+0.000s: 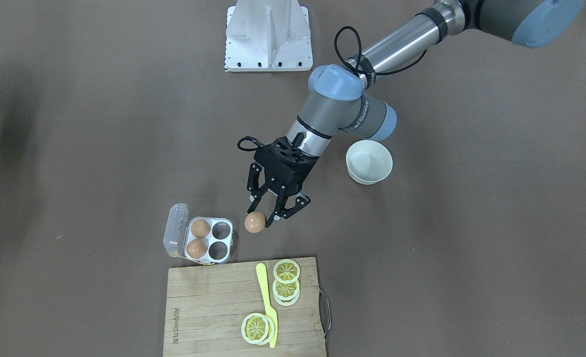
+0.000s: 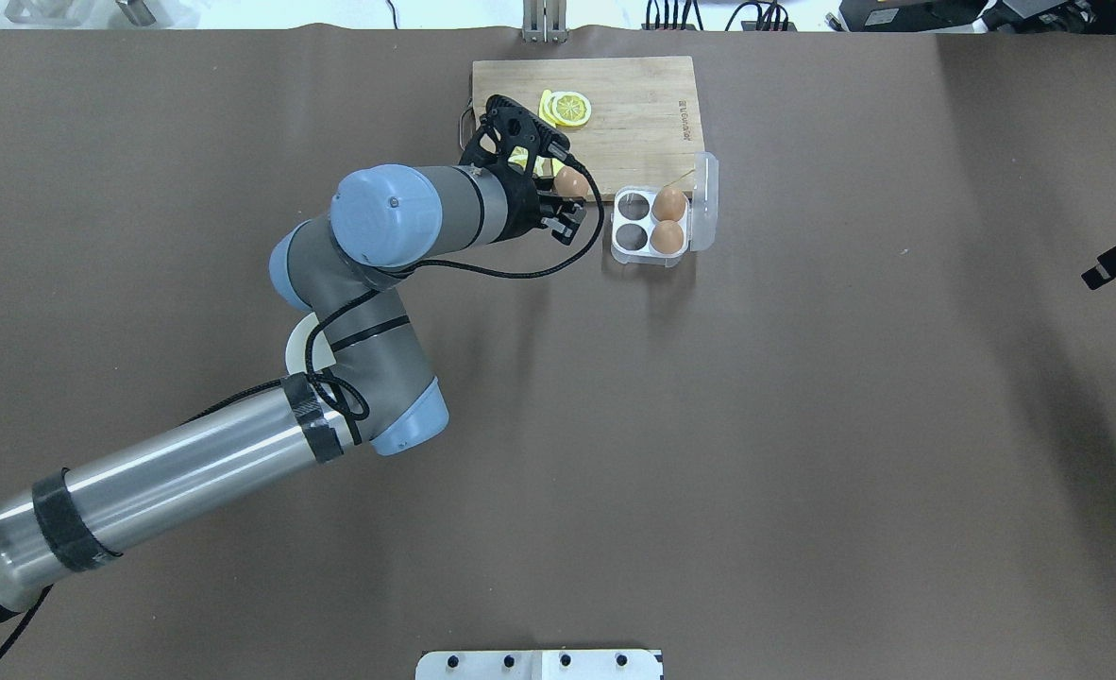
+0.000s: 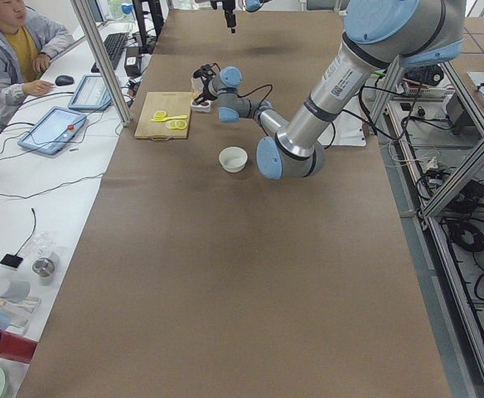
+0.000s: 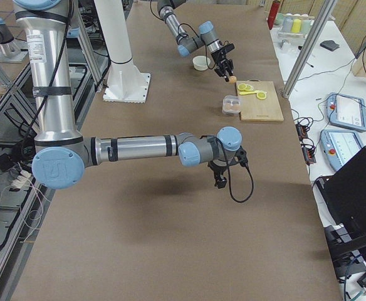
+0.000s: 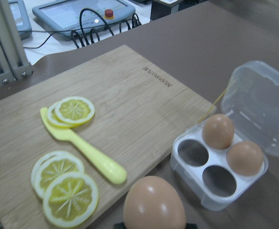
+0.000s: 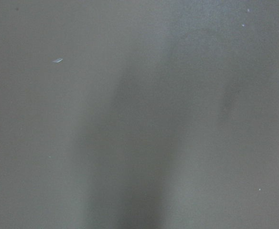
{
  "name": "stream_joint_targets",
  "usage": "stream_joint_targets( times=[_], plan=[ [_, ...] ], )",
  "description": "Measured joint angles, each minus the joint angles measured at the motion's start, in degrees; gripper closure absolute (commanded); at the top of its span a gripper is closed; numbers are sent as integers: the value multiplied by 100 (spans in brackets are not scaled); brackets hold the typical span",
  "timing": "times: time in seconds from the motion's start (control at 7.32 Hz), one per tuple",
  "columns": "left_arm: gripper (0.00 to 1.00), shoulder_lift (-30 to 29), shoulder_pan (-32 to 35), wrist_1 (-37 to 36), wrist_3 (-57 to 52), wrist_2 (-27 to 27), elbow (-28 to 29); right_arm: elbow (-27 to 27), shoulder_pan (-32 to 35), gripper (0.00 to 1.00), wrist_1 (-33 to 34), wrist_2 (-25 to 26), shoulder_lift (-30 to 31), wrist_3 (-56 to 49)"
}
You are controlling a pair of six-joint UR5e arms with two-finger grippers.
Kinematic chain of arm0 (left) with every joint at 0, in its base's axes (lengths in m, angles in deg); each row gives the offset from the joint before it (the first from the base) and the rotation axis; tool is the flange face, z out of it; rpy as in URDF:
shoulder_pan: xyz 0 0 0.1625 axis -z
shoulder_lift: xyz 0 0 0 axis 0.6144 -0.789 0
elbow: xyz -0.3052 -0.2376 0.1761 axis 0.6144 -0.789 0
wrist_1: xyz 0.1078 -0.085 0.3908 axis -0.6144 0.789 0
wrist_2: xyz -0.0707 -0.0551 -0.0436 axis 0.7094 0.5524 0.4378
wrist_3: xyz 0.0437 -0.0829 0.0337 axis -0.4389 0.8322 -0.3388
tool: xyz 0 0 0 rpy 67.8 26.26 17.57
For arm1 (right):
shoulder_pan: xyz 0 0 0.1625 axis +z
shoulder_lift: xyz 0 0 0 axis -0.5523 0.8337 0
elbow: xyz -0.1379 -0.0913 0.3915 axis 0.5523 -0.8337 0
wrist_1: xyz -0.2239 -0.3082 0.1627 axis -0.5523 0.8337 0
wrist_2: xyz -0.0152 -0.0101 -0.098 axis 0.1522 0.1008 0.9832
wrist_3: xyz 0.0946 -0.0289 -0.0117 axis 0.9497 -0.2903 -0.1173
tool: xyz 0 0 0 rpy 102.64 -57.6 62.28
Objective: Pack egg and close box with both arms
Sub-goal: 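Carry the egg with the left gripper to the clear egg box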
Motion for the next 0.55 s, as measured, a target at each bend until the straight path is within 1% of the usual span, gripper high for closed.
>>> stream_joint_targets(
  times=[0.14, 0.27, 0.41, 0.55],
  plan=[
    [100, -137, -156, 471, 18, -381, 313, -53, 0, 0, -2, -76, -14, 0],
    [100, -312, -328, 1070, 34, -760, 785, -141, 0, 0, -3, -166, -34, 0],
    [100, -505, -435, 1409, 41, -964, 1173, -221, 0, 0, -3, -231, -47, 0],
    [100, -656, -492, 1551, 44, -1080, 1414, -269, 0, 0, -3, -286, -53, -1]
  ],
)
